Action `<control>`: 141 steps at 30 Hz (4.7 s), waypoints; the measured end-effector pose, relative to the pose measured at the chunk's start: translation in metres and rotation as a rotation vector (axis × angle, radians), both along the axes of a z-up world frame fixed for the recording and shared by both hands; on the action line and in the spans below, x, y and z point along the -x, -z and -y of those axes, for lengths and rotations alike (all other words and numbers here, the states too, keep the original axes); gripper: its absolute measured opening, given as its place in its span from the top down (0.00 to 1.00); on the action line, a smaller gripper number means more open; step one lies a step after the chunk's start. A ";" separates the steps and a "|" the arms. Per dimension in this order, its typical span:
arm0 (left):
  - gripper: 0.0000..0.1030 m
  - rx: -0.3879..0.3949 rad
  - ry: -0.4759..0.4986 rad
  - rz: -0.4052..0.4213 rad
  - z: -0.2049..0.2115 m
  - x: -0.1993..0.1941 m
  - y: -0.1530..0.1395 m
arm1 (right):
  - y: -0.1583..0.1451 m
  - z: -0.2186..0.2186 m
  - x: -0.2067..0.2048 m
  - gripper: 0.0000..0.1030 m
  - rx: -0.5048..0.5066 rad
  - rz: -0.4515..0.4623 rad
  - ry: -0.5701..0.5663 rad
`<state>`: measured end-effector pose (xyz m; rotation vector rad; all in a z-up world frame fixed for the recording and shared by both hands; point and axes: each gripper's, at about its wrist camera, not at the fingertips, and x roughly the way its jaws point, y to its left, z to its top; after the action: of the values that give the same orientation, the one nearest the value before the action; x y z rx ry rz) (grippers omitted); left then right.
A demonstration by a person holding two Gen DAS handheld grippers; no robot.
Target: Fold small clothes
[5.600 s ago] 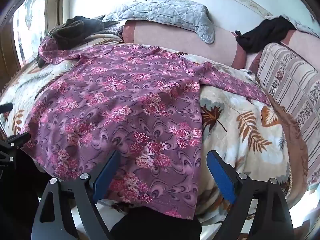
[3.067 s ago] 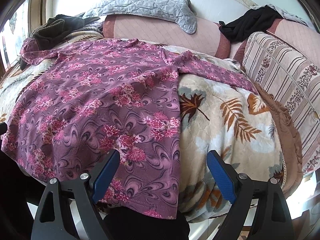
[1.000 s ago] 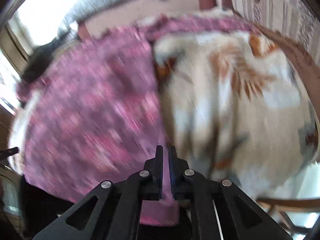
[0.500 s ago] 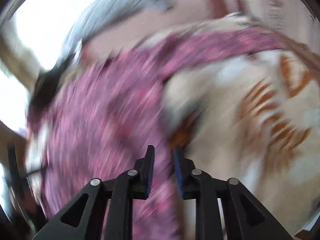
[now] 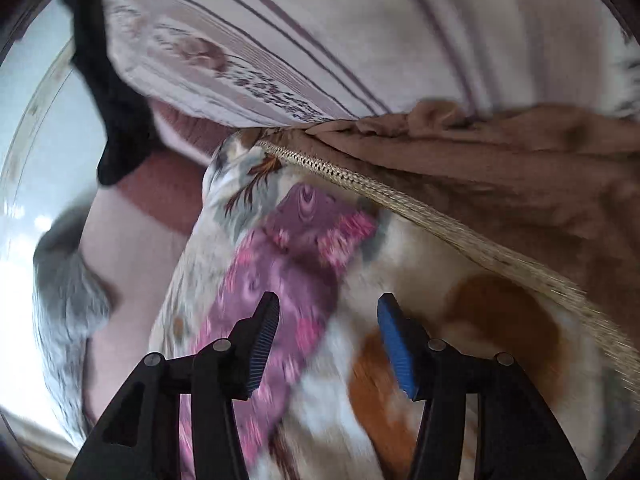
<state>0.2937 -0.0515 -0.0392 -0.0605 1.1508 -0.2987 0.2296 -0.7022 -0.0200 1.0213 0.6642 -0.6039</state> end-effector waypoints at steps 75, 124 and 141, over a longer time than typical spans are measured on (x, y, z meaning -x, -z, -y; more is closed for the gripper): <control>0.22 0.405 -0.169 -0.073 -0.085 -0.060 0.018 | -0.073 -0.404 -0.007 0.56 0.116 0.202 -0.515; 0.71 0.104 -0.269 -0.012 -0.065 -0.074 0.018 | -0.036 -0.392 -0.037 0.71 0.274 -0.032 -0.619; 0.57 0.174 -0.703 0.107 -0.324 -0.014 -0.062 | -0.028 -0.487 -0.045 0.43 0.256 0.094 -0.914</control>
<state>0.3074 0.2724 0.0223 -0.5819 0.9300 0.2231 0.2742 -0.2150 0.0084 0.4183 0.8546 0.1609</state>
